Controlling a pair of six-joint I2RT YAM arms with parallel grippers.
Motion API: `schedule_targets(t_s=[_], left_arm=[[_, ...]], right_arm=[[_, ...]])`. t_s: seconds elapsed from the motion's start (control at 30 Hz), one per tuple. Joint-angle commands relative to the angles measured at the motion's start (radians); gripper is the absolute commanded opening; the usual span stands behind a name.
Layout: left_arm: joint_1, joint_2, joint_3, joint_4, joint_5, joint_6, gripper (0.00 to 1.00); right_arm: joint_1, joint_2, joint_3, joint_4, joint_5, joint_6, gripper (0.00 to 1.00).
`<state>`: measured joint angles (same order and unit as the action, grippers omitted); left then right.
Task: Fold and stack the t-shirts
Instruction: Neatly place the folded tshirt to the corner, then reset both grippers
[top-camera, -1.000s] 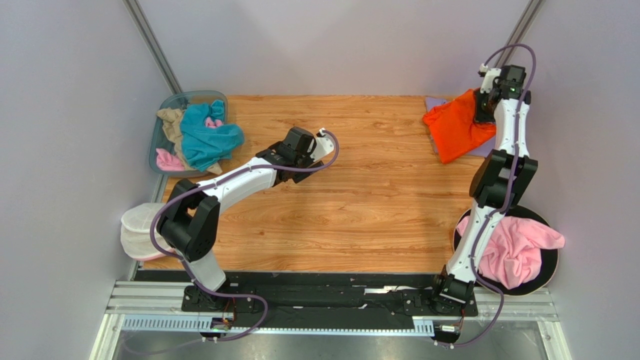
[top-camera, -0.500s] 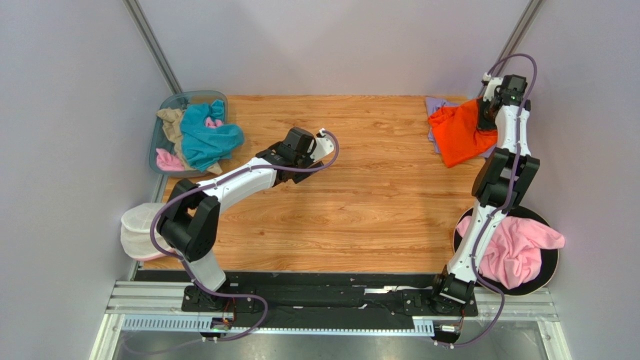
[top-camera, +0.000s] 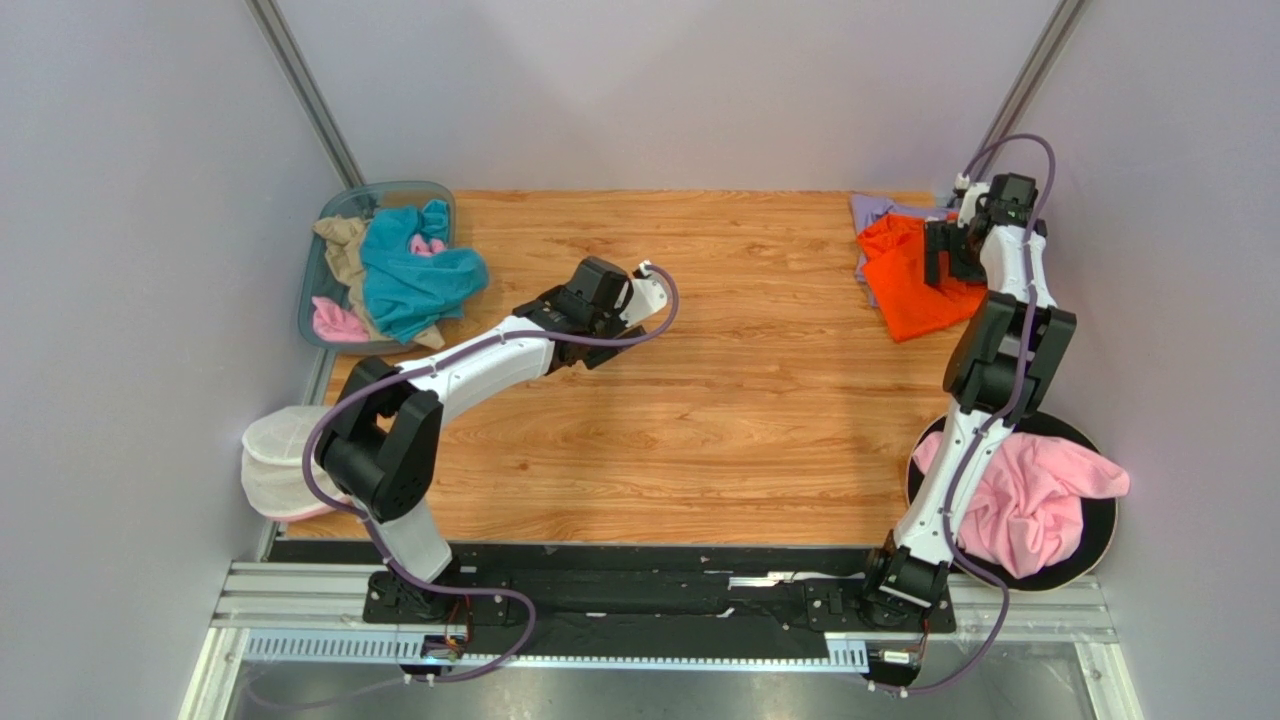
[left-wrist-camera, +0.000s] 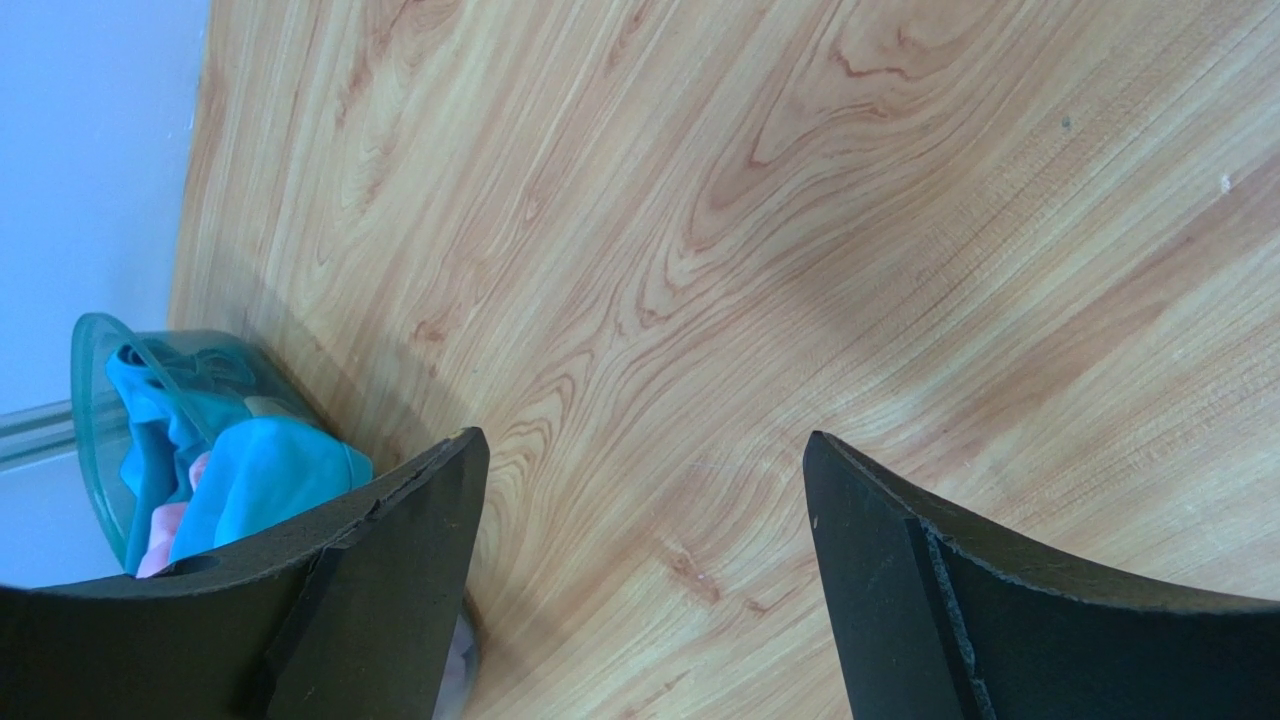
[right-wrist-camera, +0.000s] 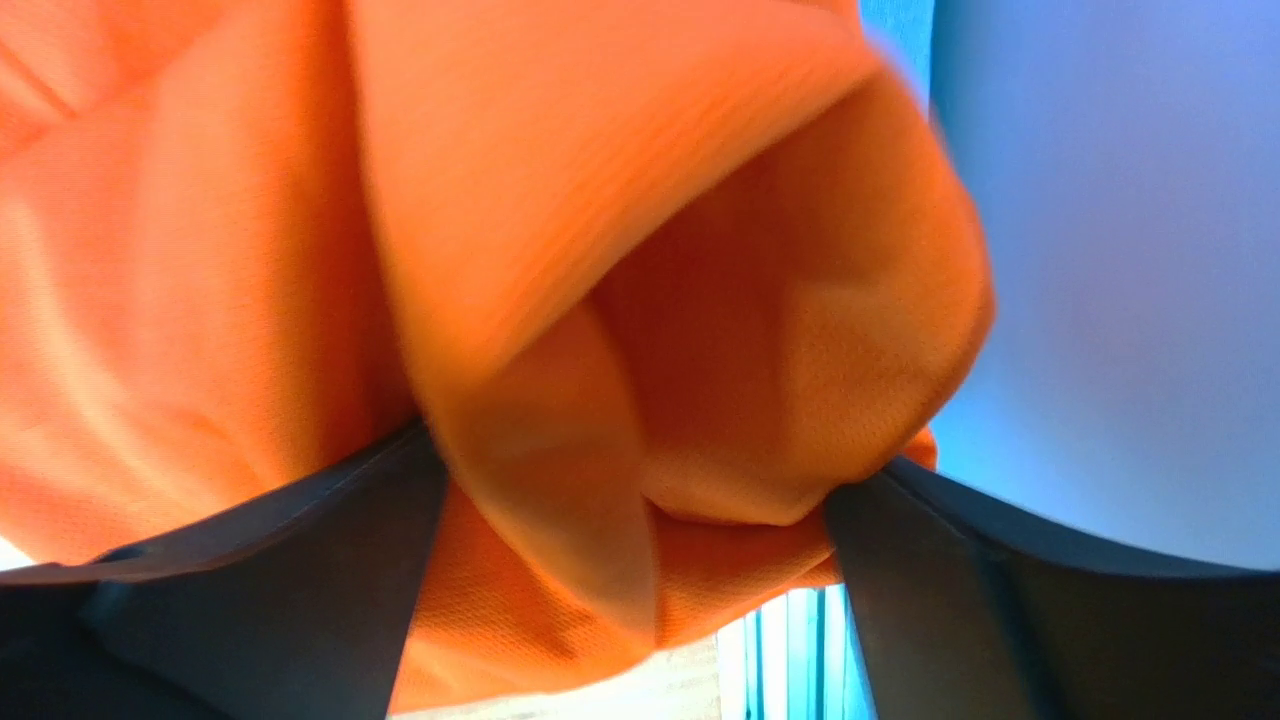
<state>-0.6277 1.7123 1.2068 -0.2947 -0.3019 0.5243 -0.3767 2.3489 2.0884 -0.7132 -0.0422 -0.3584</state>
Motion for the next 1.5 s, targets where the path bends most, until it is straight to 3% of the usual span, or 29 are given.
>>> schedule_targets(t_s=[0.0, 0.23, 0.53, 0.67, 0.8, 0.93, 1.17, 1.47], left_arm=[[0.0, -0.019, -0.003, 0.043, -0.032, 0.016, 0.86], [0.01, -0.085, -0.006, 0.066, -0.059, 0.002, 0.87], [0.033, -0.169, -0.015, 0.046, -0.051, -0.015, 0.88], [0.066, -0.261, -0.042, 0.029, 0.001, -0.081, 0.99], [0.106, -0.341, -0.035, -0.001, 0.018, -0.151, 0.99], [0.174, -0.402, -0.026, -0.03, 0.053, -0.262, 0.99], [0.229, -0.427, -0.065, -0.067, 0.018, -0.277, 0.99], [0.233, -0.566, -0.196, 0.028, 0.04, -0.29, 0.99]], right_arm=[[0.013, -0.152, -0.062, 0.055, 0.028, 0.001, 1.0], [0.024, -0.33, -0.166, 0.087, 0.041, -0.016, 1.0], [0.036, -0.511, -0.24, -0.012, 0.028, -0.03, 1.0], [0.065, -0.661, -0.44, -0.022, -0.01, -0.019, 1.0], [0.114, -0.935, -0.661, 0.03, -0.054, 0.033, 1.0], [0.197, -1.086, -0.778, 0.008, -0.064, 0.122, 1.0], [0.286, -1.171, -0.818, -0.075, -0.197, 0.193, 1.0], [0.286, -1.231, -0.967, 0.04, -0.258, 0.228, 1.0]])
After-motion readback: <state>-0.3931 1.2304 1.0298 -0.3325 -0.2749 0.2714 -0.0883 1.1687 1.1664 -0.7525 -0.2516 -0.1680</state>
